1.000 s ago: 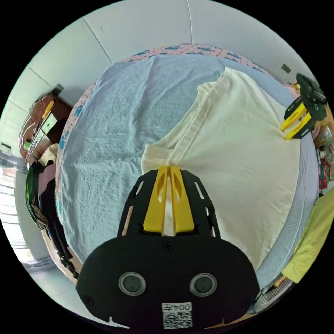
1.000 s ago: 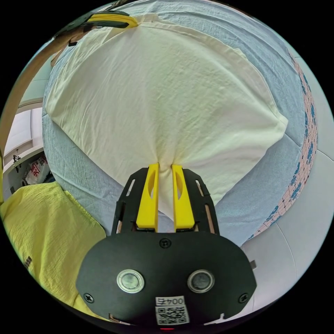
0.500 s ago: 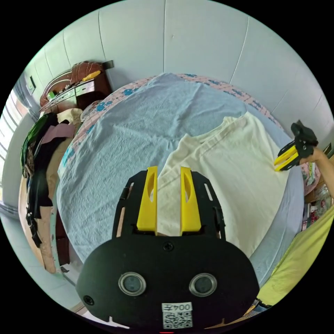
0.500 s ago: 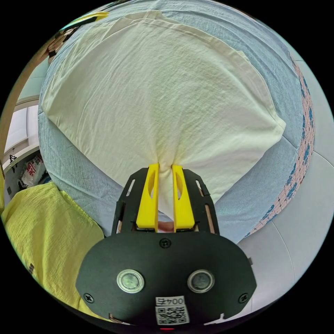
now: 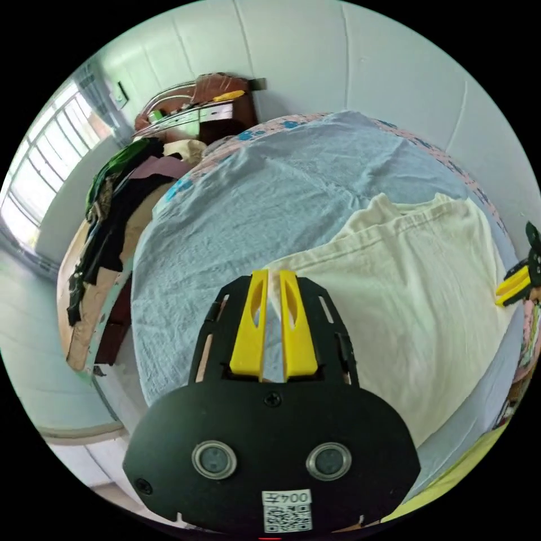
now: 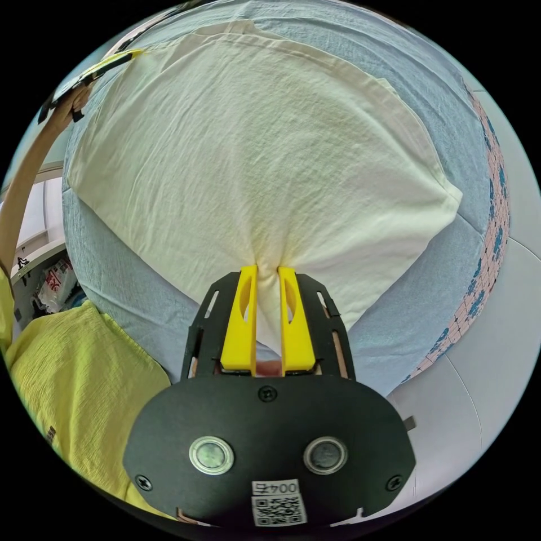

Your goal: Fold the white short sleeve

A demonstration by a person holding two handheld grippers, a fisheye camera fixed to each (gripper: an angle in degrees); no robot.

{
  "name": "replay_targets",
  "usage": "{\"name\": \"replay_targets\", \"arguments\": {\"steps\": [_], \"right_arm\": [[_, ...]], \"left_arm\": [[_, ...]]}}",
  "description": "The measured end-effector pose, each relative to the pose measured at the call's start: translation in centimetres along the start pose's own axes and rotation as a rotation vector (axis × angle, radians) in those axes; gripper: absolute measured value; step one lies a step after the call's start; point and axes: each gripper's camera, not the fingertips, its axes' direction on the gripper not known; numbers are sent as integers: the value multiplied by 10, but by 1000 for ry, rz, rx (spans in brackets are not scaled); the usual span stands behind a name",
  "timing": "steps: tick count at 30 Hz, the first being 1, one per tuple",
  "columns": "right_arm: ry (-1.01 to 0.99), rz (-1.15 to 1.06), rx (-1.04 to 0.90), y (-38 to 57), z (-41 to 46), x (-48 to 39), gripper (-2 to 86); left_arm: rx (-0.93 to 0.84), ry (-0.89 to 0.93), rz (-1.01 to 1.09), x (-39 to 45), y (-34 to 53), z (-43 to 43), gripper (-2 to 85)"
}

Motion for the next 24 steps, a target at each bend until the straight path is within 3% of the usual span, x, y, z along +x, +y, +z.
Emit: {"name": "replay_targets", "arguments": {"steps": [3, 5, 9, 11, 16, 24], "right_arm": [[-2, 17, 21, 14, 10, 2, 63], [-10, 27, 58, 28, 19, 5, 64], [-136, 41, 226, 72, 32, 20, 71], [-315, 104, 430, 115, 26, 53, 79], [-382, 414, 810, 174, 16, 145, 75], [-368, 479, 756, 140, 51, 209, 98]], "left_arm": [[29, 41, -61, -9, 8, -12, 33], [103, 128, 0, 16, 14, -30, 28], [72, 92, 104, 59, 29, -17, 21], [37, 84, 89, 60, 36, 1, 17], [72, 111, 78, 53, 46, 3, 14], [72, 136, 73, 49, 54, 6, 14]]}}
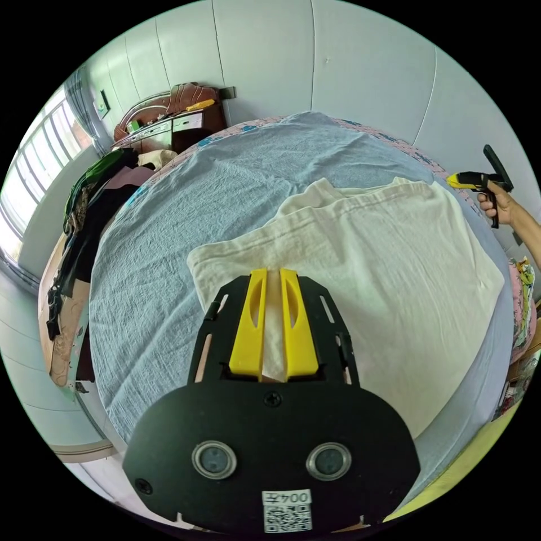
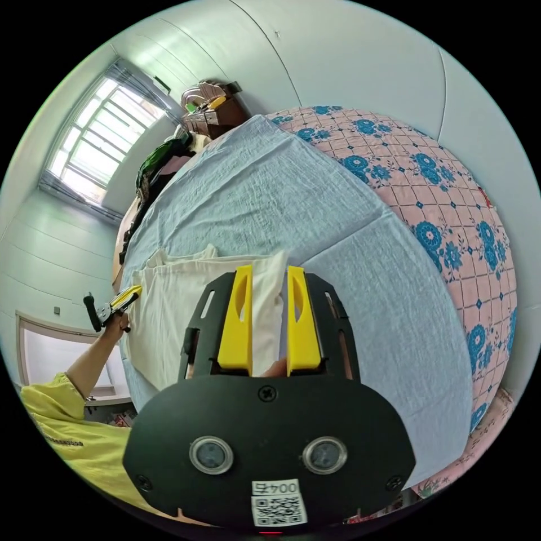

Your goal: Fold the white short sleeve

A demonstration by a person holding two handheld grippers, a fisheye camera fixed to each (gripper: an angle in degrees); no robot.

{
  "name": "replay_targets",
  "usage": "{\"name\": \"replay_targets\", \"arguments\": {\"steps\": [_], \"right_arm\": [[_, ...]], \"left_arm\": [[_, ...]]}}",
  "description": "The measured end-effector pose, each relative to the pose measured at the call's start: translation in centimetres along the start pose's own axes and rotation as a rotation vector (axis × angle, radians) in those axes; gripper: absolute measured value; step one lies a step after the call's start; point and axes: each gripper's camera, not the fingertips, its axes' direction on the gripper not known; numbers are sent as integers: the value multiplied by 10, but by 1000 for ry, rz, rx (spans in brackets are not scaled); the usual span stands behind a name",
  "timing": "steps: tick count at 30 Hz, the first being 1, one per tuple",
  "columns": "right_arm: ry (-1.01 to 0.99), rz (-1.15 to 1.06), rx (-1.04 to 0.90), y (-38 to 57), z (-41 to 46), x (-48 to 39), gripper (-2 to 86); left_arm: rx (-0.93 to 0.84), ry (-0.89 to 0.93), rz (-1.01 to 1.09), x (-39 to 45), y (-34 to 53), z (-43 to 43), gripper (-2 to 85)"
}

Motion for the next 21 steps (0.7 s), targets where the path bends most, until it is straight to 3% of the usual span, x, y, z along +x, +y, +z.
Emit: {"name": "replay_targets", "arguments": {"steps": [4, 7, 12, 14, 21], "right_arm": [[42, -43, -101, -3, 24, 10, 90], [77, -90, -146, 4, 34, 12, 35], [134, -120, -5, 16, 27, 12, 15], [96, -30, -70, 23, 47, 33, 23], [-169, 131, 113, 65, 4, 84, 81]], "left_arm": [[1, 11, -7, -1, 3, 1, 13], [1, 3, -3, 1, 4, 2, 12], [2, 19, -10, 2, 4, 4, 13], [2, 17, -10, 4, 4, 4, 14], [2, -21, 7, 18, 1, 6, 18]]}}
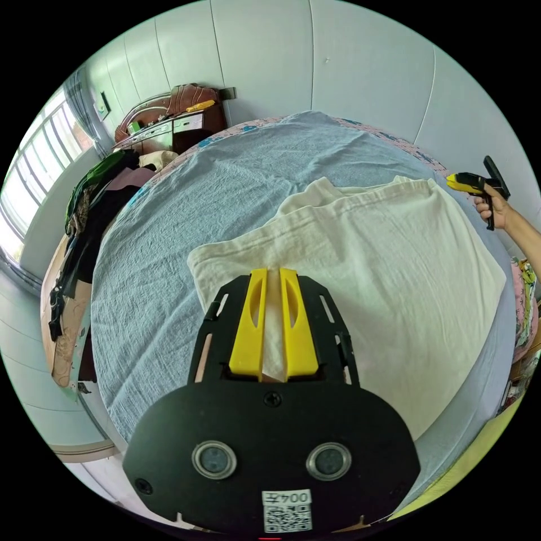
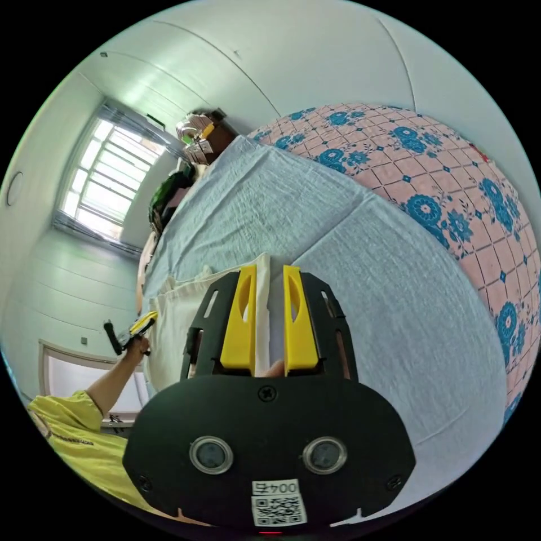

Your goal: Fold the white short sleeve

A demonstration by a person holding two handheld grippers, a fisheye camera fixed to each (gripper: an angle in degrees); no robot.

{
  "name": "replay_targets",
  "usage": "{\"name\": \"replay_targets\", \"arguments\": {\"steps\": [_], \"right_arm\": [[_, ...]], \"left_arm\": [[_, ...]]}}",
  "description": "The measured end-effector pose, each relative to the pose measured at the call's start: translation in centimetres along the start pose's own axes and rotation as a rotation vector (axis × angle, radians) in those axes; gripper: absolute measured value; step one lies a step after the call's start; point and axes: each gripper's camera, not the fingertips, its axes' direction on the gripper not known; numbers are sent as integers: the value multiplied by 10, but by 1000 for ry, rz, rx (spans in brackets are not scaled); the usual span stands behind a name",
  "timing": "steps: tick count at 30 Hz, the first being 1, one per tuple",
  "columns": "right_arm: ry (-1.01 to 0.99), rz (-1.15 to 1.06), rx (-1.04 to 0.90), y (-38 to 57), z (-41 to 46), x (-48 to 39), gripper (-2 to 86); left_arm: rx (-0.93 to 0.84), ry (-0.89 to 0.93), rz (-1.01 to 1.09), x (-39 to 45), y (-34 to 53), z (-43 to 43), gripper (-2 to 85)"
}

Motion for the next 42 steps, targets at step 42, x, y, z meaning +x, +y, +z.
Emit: {"name": "replay_targets", "arguments": {"steps": [42], "right_arm": [[507, -309, -514, 107, 62, -170, 64]], "left_arm": [[209, 118, 678, 318, -187, -24, 12]]}}
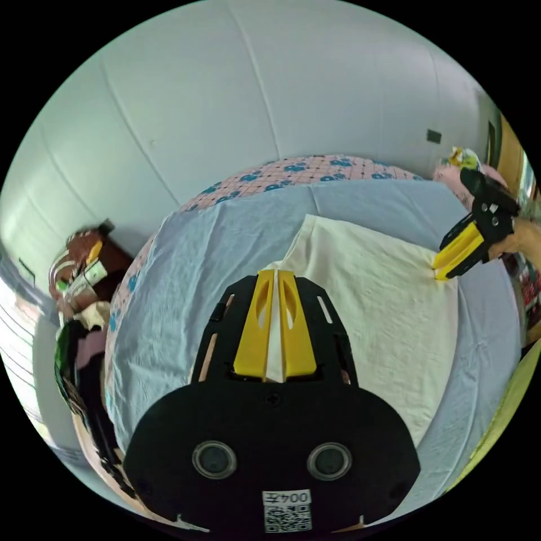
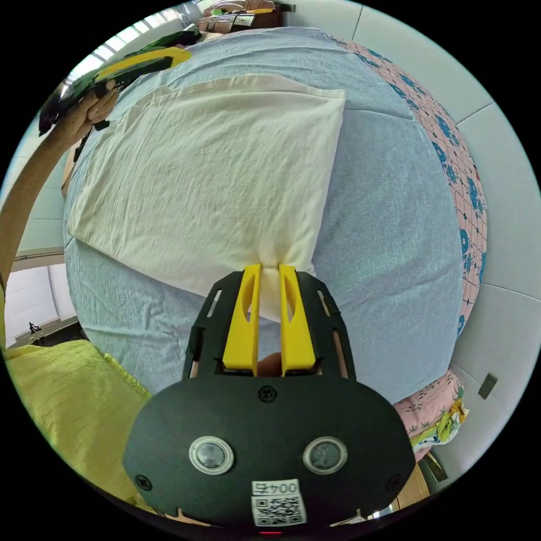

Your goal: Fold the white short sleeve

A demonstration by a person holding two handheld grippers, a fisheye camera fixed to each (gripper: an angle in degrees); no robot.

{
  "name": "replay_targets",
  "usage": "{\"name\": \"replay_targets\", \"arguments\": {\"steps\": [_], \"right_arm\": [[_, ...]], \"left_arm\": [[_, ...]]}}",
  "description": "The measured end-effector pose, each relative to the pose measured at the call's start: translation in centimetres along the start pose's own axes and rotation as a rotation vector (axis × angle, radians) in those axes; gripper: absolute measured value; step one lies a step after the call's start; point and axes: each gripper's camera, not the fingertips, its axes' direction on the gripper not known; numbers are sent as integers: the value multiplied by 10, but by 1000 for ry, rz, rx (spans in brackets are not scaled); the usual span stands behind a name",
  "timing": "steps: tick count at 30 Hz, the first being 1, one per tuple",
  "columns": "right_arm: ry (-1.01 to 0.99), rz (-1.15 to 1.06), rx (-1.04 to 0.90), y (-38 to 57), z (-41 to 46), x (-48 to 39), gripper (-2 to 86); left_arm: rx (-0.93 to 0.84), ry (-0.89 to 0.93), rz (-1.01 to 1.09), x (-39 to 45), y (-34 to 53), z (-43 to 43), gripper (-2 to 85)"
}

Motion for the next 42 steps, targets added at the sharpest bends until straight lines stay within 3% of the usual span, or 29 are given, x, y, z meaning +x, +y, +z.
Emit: {"name": "replay_targets", "arguments": {"steps": [10, 24, 33, 38, 42], "right_arm": [[14, -52, -49, -36, -8, -13, 58], [29, -86, -58, -61, -10, -25, 61], [34, -97, -81, -69, -3, -26, 61], [44, -104, -103, -70, 4, -25, 62], [40, -103, -109, -68, 10, -22, 60]], "left_arm": [[-123, -5, 194, 45, -78, 71, 19], [-158, 28, 102, 20, -76, 83, 13], [-216, 223, -242, -43, -39, 97, 28], [-14, 308, -578, -122, 21, 38, 13], [55, 340, -600, -130, 80, -10, 6]]}}
